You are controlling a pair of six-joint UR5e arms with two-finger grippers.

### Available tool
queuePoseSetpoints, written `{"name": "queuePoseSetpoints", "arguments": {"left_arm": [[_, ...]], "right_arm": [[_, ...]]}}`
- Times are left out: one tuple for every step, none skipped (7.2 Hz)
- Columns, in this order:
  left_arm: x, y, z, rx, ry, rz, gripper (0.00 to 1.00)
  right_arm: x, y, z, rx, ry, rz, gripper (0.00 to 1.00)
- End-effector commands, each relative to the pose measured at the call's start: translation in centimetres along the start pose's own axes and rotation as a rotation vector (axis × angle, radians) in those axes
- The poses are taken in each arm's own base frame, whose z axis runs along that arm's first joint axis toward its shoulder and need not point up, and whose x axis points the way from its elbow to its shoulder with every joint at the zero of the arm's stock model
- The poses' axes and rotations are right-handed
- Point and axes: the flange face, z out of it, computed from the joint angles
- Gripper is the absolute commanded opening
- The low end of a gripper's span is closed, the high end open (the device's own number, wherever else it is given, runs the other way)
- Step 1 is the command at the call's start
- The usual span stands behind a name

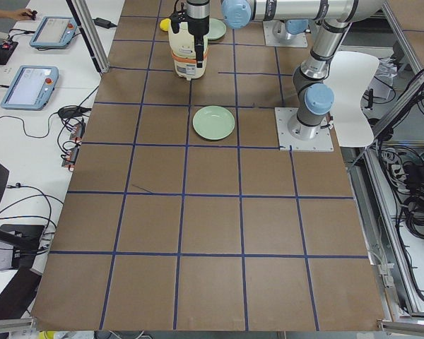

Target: Press rice cooker button

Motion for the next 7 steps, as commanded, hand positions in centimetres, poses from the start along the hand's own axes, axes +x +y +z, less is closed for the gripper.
{"name": "queuePoseSetpoints", "arguments": {"left_arm": [[0.0,0.0,0.0,-0.001,0.000,0.000,1.00],[0.0,0.0,0.0,0.000,0.000,0.000,1.00],[0.0,0.0,0.0,-0.001,0.000,0.000,1.00],[0.0,0.0,0.0,0.000,0.000,0.000,1.00],[0.0,0.0,0.0,-0.001,0.000,0.000,1.00],[0.0,0.0,0.0,-0.001,0.000,0.000,1.00],[0.0,0.0,0.0,0.000,-0.001,0.000,1.00]], "right_arm": [[2.1,4.8,2.2,-0.052,-0.009,-0.018,1.00],[2.1,5.3,3.0,-0.015,0.002,-0.015,1.00],[2.0,5.3,2.3,0.030,0.011,-0.010,1.00],[1.5,5.2,2.1,0.036,0.000,-0.007,1.00],[1.5,5.1,1.8,0.041,0.000,-0.009,1.00],[1.5,5.1,1.8,0.039,-0.002,-0.009,1.00],[1.5,5.1,1.8,0.039,-0.002,-0.009,1.00]]}}
